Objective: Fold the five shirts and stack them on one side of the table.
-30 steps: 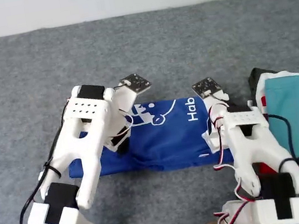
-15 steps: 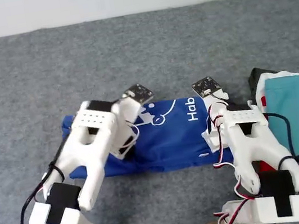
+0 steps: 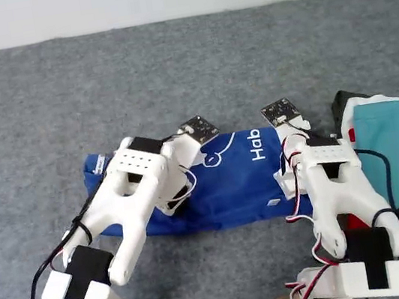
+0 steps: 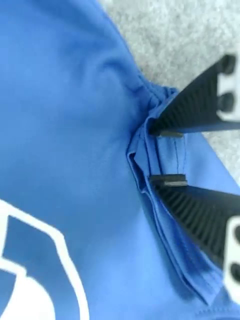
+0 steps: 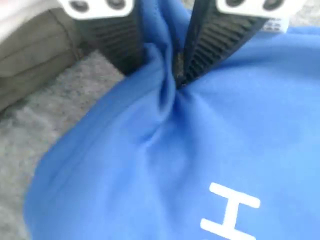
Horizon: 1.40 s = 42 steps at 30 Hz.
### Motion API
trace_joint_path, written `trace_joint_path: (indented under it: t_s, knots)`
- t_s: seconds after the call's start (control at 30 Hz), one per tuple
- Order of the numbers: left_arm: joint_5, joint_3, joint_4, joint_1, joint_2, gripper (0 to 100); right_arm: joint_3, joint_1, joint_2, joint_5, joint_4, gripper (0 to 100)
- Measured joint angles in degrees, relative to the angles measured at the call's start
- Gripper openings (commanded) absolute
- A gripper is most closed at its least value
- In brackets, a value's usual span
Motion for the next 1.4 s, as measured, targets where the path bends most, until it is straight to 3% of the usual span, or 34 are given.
trace_joint_path:
  t_s: [0.23,0.4,0.77,0.97,1.23,1.4]
  knots:
    - [0.18,-7.21,7.12,-4.92,0.00,14,-5.98,-0.09,1.49,0.00,7.38,0.9]
    - [0.18,-8.00,8.09,-9.85,0.00,14,-10.37,-0.18,1.58,0.00,13.01,0.9]
    - [0.09,-14.33,10.64,-13.80,0.00,14,-17.41,-0.88,1.58,0.00,20.92,0.9]
    - [-0.09,-26.02,21.36,-20.48,0.00,14,-22.86,-8.53,1.58,0.00,26.11,0.9]
    - [1.14,-26.81,22.68,-33.85,-2.29,14,-33.76,-19.43,2.20,0.00,33.85,0.9]
    - [1.14,-23.38,22.77,-36.40,-5.45,14,-38.33,-26.73,2.29,0.00,36.40,0.9]
